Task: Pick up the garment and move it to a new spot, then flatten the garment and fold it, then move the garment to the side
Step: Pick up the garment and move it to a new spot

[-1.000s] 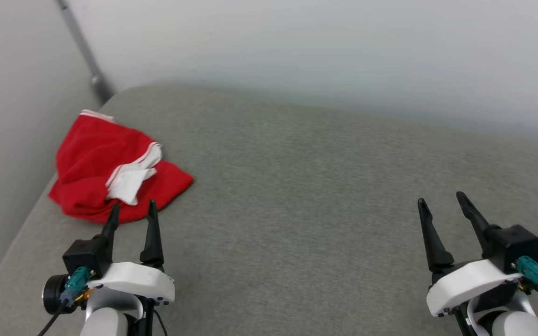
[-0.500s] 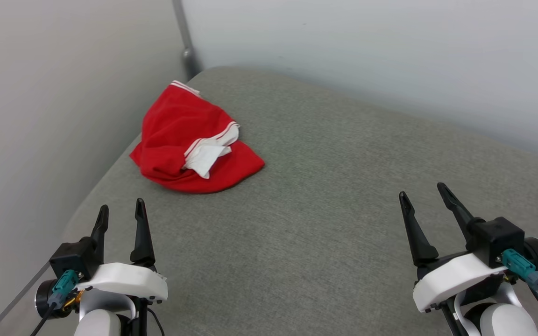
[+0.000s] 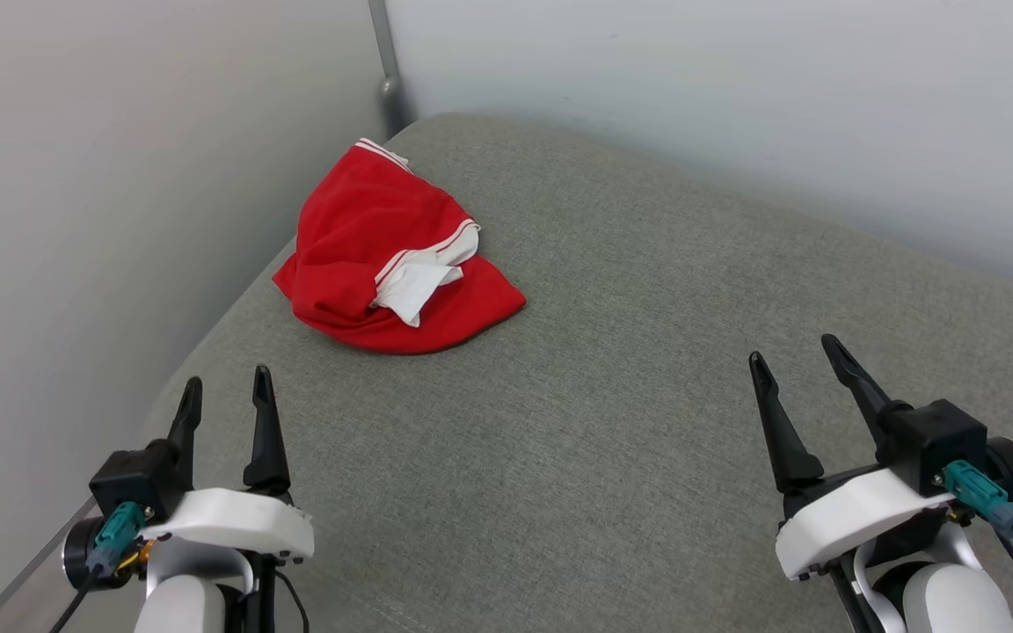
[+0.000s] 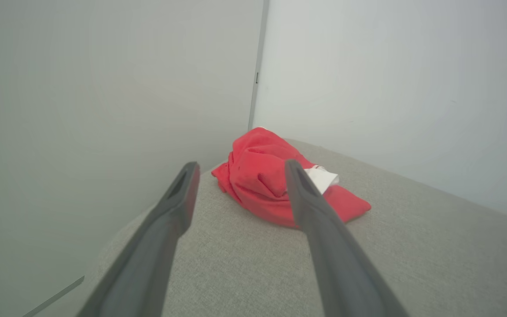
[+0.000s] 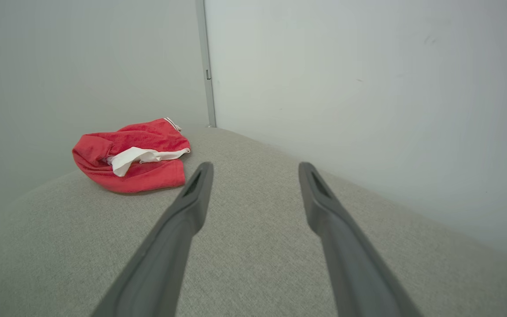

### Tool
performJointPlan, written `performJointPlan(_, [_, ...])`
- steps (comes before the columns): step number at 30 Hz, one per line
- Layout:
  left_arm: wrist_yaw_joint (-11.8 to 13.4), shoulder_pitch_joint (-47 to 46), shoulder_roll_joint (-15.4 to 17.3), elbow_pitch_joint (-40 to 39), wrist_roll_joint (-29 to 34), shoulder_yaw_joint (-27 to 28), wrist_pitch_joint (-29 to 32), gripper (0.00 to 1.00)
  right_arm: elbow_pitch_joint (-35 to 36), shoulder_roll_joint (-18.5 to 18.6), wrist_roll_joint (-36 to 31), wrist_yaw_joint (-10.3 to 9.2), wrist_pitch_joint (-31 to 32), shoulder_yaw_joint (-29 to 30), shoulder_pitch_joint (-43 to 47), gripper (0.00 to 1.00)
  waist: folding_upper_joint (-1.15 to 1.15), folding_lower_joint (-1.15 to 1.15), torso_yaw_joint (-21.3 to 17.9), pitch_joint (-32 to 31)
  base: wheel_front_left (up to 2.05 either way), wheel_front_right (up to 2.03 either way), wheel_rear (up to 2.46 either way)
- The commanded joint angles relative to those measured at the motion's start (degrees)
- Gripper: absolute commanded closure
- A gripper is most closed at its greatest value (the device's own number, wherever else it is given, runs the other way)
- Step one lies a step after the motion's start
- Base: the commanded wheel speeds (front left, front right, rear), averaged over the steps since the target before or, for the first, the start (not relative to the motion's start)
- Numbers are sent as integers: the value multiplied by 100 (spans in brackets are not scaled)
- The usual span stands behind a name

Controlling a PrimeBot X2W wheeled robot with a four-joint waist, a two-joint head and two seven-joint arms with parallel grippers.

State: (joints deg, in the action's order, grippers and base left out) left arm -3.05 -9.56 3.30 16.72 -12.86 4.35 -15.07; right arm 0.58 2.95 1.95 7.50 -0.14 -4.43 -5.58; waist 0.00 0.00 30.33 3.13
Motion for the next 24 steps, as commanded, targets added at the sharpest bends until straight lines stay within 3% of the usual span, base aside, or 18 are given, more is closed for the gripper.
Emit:
performJointPlan(1, [-29, -99, -2, -5, 7, 8, -15, 0, 23, -10, -5, -2, 3, 1, -50, 0, 0, 0, -27, 25, 0, 0, 0])
performJointPlan(8, [-151, -1012, 161, 168, -242, 125, 91, 0, 162, -7, -129, -2, 98, -58, -330, 0, 0, 0, -455, 468, 0, 0, 0])
performJointPlan(13, [-247, -2154, 630, 366, -440, 194, 722, 0, 227, 84, -179, -2, 122, -84, -595, 0, 0, 0, -932, 948, 0, 0, 0])
performJointPlan(19, [-388, -3236, 1454, 697, -784, 85, 2452, 0, 277, 169, -181, -2, 78, -123, -933, 0, 0, 0, -1574, 1623, 0, 0, 0])
performJointPlan(24, [-426, -3604, 2073, 1221, -1337, -63, 4275, 0, 261, 161, -143, -2, 6, -97, -1125, 0, 0, 0, -1956, 2094, 0, 0, 0])
